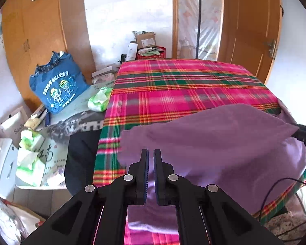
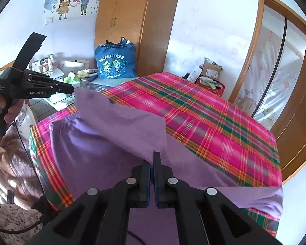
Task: Fold clothes
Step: 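Fold the held waistband over the garment with the left gripper while the right gripper holds fabric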
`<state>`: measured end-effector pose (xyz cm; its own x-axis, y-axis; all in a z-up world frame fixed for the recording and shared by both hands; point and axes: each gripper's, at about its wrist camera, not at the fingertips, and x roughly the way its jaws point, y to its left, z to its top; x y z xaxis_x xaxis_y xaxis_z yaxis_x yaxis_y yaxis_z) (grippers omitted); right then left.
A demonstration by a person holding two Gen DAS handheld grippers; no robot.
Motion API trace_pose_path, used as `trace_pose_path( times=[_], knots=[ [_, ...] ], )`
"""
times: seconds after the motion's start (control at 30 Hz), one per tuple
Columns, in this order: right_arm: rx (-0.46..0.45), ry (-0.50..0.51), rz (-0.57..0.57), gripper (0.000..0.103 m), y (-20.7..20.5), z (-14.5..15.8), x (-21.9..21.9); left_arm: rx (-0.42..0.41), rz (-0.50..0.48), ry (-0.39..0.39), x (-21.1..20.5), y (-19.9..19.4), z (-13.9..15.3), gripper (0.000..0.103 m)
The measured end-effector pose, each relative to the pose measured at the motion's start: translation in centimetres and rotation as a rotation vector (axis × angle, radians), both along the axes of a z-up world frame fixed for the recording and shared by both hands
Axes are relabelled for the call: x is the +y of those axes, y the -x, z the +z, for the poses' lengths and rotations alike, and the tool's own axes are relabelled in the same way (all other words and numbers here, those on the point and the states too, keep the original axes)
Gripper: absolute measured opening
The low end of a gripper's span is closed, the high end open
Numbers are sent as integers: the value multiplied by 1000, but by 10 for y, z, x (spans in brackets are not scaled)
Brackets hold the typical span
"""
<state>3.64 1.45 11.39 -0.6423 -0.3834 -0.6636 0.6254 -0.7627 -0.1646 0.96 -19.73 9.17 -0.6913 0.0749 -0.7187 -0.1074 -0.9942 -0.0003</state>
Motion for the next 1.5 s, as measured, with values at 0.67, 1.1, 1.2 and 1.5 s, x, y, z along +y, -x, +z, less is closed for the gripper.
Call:
trace_pose_path(
  times=[0.67, 1.1, 1.2, 1.5],
  knots=[
    [-87, 25, -41, 3, -19, -38, 8, -258, 137, -520, -28, 4, -75, 28],
    [-95, 83, -63, 3, -14, -33, 19, -330, 307, -818, -40, 30, -100, 47],
    [-102, 81, -64, 3, -14, -37, 19, -319, 356, -866, -42, 30, -103, 47],
    [-99, 91, -63, 3, -19, -36, 25, -266, 424, -879, -43, 21, -88, 9]
  ],
)
